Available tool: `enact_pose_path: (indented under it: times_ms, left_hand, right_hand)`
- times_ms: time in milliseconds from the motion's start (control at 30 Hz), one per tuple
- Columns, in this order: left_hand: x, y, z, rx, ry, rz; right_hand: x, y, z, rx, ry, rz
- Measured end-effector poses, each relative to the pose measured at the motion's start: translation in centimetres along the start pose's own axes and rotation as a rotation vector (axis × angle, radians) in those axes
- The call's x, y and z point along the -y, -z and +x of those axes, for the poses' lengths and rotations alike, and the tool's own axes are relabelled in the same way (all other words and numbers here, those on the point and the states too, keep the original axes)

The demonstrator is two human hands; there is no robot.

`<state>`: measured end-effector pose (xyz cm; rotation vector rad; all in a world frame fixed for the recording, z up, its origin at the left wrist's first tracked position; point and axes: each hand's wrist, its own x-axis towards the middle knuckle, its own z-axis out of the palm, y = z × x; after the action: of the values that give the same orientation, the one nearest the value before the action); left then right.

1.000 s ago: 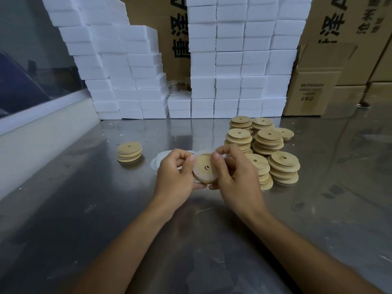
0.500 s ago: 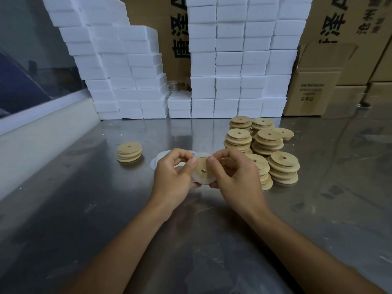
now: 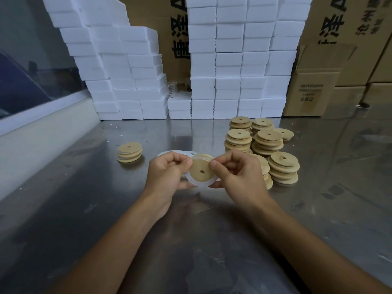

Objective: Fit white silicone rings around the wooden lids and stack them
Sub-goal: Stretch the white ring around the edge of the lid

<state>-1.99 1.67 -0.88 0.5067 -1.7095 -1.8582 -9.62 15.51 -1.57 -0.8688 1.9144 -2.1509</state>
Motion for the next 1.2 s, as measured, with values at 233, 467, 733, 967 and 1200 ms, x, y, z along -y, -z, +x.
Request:
enact_pose_path:
  times_ms: [233, 467, 733, 967, 1200]
  left_hand:
    - [0.1, 0.2, 0.1, 0.062, 0.008, 0.025]
    - [0.2, 0.2, -0.2, 0.108, -0.232, 0.267]
    - [-0.1, 0.1, 0.0, -0.013, -0.088, -0.037]
    - [-0.3, -0.3, -0.2, 0.031, 0.036, -0.262]
    - [0.3, -0.4, 0.0, 0.068, 0.073, -0.288]
  right_hand:
    - [-0.2, 0.3, -0.1, -0.011, 0.017, -0.079]
    - [-0.5, 0.2, -0.4, 0.020, 0.225, -0.388]
    - [-0.1, -0.2, 0.0, -0.033, 0.026, -0.035]
    - [0.4, 0.4, 0.1, -0.004, -0.075, 0.188]
    - [-0.1, 0.0, 0.2, -0.016, -0.065, 0.189]
